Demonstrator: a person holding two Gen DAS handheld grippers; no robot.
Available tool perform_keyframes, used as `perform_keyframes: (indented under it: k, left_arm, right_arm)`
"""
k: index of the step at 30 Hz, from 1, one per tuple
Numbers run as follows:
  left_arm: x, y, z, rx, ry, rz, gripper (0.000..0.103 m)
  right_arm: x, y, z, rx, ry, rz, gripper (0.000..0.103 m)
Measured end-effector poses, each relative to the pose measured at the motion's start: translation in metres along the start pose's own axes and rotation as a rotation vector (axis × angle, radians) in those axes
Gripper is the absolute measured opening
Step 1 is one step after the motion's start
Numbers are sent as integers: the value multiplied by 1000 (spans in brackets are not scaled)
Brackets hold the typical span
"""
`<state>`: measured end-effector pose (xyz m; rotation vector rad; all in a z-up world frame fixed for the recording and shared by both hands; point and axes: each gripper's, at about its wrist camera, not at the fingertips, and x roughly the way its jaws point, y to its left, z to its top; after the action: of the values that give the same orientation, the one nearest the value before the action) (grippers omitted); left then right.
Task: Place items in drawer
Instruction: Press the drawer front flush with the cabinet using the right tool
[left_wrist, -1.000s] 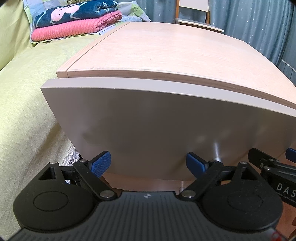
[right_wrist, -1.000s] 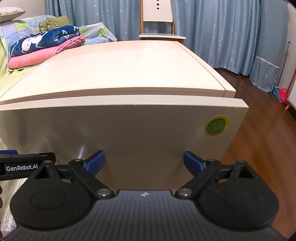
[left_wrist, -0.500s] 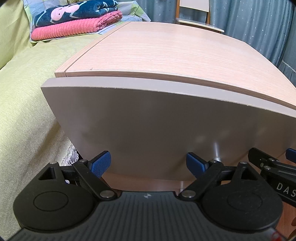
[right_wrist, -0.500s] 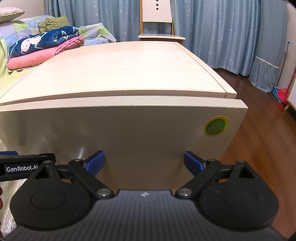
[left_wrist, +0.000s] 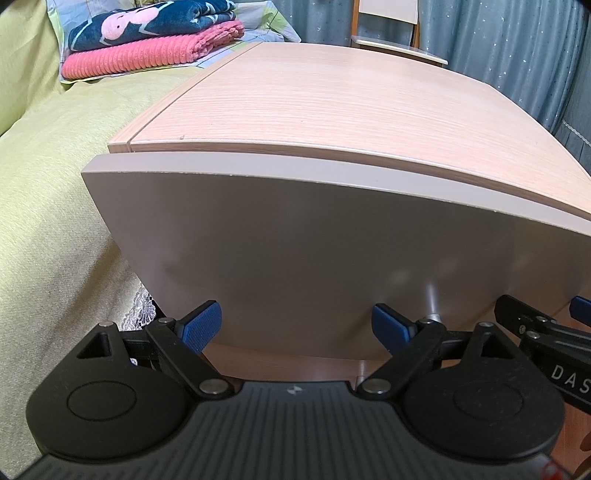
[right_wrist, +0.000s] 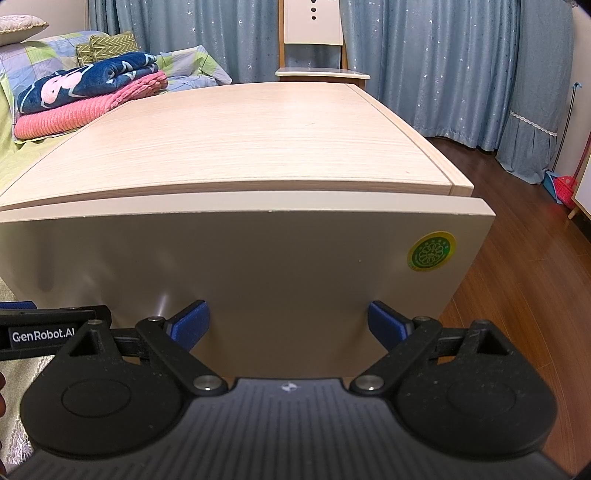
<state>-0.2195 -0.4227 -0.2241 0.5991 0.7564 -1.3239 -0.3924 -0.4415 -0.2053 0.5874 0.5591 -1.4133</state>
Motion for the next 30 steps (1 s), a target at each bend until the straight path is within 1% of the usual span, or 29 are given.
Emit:
perform_keyframes:
  k: [20, 27, 30]
  left_arm:
    - [1, 3, 5, -8, 2, -16, 91]
    - [3, 4, 7, 1, 7, -19, 91]
    - [4, 4, 8, 6, 9, -21, 91]
  right_arm:
    - [0, -1, 1, 2, -9, -3, 93]
    - [1, -2, 3, 6, -9, 7, 95]
    - [1, -2, 4, 12, -5, 11, 97]
